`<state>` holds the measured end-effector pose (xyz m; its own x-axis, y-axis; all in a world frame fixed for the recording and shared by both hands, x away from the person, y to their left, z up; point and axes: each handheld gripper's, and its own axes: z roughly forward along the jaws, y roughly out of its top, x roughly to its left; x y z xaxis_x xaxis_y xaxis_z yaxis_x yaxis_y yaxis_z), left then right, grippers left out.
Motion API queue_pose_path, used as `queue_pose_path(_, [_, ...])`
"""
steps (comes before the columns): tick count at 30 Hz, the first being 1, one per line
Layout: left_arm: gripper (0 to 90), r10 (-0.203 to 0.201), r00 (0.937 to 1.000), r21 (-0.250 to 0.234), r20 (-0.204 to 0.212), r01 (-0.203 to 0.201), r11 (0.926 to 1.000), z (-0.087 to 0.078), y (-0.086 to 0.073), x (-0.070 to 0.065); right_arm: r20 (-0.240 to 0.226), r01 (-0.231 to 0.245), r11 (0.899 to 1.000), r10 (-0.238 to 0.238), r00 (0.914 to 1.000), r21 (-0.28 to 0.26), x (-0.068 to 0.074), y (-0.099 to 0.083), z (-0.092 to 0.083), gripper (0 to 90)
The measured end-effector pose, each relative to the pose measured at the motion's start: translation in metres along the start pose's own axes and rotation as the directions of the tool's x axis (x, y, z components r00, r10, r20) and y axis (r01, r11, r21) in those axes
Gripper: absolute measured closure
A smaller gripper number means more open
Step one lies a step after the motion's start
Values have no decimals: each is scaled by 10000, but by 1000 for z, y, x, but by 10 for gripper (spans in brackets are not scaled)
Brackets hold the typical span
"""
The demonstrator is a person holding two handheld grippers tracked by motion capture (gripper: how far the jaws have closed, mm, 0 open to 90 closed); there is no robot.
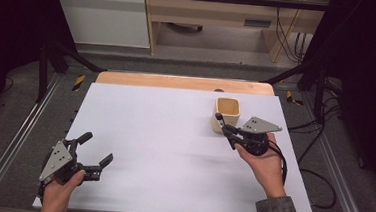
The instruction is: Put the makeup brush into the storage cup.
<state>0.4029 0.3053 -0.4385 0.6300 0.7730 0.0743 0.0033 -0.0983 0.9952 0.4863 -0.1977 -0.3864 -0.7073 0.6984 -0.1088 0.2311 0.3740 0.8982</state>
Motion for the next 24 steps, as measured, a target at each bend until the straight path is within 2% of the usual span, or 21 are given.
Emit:
queue_pose_path(19, [6, -7, 10000, -29, -1, 7, 10000, 0, 0, 0, 244, -409, 9972, 425, 9988, -622, -4, 1, -7, 793])
queue_pose_path(24, [6, 5, 10000, -22, 9, -5, 10000, 0, 0, 0, 429, -517, 9953, 554, 9975, -819, -6, 1, -8, 794])
